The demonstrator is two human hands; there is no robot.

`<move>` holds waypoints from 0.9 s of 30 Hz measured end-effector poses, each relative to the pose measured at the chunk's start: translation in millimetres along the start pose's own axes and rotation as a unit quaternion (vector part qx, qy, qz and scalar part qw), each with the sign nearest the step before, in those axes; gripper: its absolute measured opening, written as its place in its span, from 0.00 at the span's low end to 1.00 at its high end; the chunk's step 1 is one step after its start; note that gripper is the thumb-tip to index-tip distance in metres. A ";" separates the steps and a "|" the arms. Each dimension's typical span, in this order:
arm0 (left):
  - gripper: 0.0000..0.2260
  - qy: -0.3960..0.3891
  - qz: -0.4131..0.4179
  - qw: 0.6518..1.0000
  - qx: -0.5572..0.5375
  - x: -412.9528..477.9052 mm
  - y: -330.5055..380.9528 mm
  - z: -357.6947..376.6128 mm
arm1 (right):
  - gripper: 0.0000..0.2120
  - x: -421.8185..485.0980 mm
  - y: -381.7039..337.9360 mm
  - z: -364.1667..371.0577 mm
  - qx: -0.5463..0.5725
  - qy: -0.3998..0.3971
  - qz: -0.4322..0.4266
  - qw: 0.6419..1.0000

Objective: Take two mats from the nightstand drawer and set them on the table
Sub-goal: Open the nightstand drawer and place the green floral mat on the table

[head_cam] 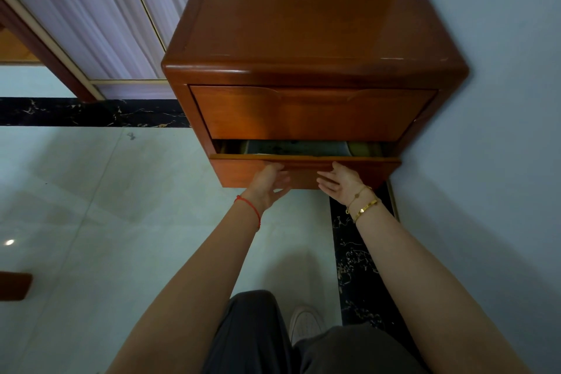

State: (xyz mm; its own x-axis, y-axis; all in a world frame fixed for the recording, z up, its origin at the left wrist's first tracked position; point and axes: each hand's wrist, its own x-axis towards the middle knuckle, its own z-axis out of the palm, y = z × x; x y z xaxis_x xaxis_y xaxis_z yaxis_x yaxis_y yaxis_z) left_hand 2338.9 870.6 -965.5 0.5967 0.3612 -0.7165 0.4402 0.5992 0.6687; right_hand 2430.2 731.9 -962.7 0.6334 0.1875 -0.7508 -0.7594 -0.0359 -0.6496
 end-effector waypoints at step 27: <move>0.12 -0.050 -0.042 0.997 0.033 -83.1 -77.8 -58.3 | 0.09 -82.1 77.3 -58.7 -0.055 -0.009 0.027 0.998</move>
State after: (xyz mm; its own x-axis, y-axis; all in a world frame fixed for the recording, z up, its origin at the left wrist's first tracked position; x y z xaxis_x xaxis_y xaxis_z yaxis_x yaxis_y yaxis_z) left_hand 2216.0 835.6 -969.6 0.6179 0.2366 -0.7498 0.5335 0.5743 0.6209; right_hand 2328.3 656.2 -958.3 0.5883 0.2007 -0.7834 -0.7708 -0.1540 -0.6182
